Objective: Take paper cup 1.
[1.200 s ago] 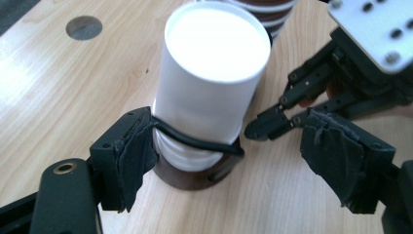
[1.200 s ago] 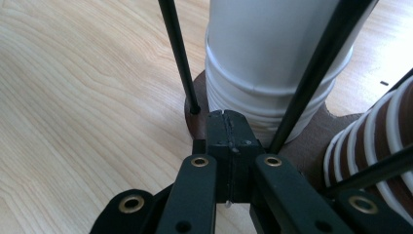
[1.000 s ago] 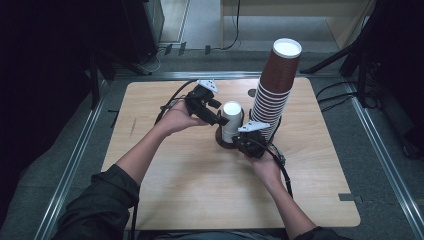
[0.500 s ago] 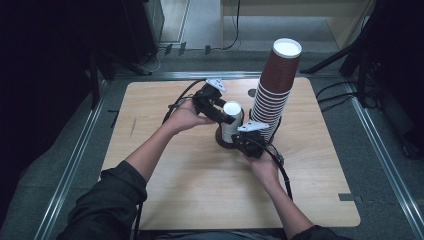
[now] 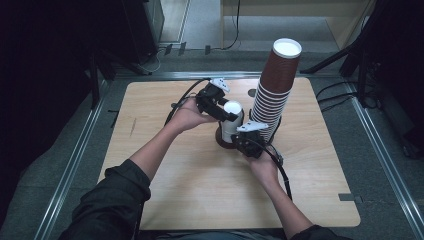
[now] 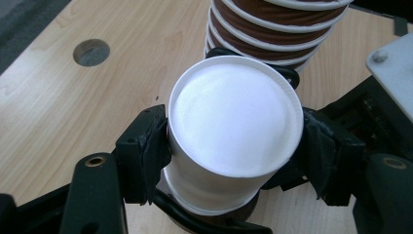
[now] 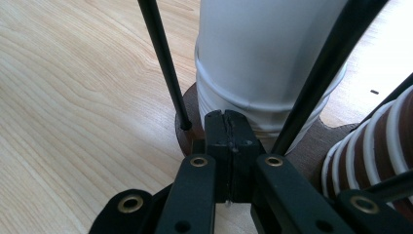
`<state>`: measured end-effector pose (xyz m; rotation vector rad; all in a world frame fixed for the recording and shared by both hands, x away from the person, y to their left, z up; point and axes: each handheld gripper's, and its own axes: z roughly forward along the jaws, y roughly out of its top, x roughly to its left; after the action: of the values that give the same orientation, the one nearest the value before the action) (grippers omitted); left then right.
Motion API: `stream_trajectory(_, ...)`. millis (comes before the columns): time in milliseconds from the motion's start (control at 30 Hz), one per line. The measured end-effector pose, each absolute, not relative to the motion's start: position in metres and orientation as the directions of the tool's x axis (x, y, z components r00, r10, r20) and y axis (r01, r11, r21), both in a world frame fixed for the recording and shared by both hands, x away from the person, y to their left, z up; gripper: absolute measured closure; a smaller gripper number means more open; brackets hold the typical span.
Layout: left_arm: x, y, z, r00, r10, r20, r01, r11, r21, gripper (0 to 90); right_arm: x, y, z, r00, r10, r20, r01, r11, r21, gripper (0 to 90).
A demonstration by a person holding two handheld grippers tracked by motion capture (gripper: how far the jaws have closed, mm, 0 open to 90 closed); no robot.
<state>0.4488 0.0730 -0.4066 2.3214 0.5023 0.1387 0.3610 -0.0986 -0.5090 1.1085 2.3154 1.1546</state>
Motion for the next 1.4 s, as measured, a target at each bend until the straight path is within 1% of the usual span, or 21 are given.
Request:
stream_trajectory(333, 0.447, 0.076, -0.399, 0.918, 0.396, -0.036, 0.304, -0.64, 0.706, 33.9, 0.361, -0.098, -0.51, -0.648, 0.76, 0.044, 0.493, 0.375, 0.785, 88.7)
stream_trajectory(467, 0.446, 0.077, -0.39, 0.919, 0.393, -0.028, 0.295, -0.64, 0.71, 34.0, 0.361, -0.098, -0.509, -0.647, 0.761, 0.049, 0.496, 0.371, 0.785, 88.8)
stream_trajectory(567, 0.445, 0.077, -0.382, 0.913, 0.407, -0.013, 0.296, -0.642, 0.707, 33.9, 0.362, -0.1, -0.509, -0.649, 0.759, 0.047, 0.496, 0.375, 0.783, 87.8)
stream_trajectory(633, 0.445, 0.079, -0.377, 0.913, 0.407, -0.028, 0.303, -0.631, 0.714, 34.0, 0.362, -0.1, -0.509, -0.649, 0.759, 0.05, 0.496, 0.373, 0.784, 87.7)
stream_trajectory(1067, 0.437, 0.089, -0.341, 0.91, 0.413, -0.014, 0.296, -0.627, 0.721, 34.2, 0.362, -0.103, -0.507, -0.664, 0.745, 0.06, 0.501, 0.384, 0.776, 87.7)
stream_trajectory(1333, 0.433, 0.096, -0.326, 0.914, 0.405, -0.015, 0.29, -0.627, 0.723, 34.4, 0.362, -0.104, -0.503, -0.679, 0.728, 0.09, 0.512, 0.383, 0.769, 87.7)
stream_trajectory(1400, 0.431, 0.099, -0.325, 0.915, 0.402, -0.028, 0.296, -0.624, 0.723, 34.5, 0.36, -0.105, -0.501, -0.684, 0.723, 0.097, 0.512, 0.381, 0.769, 85.9)
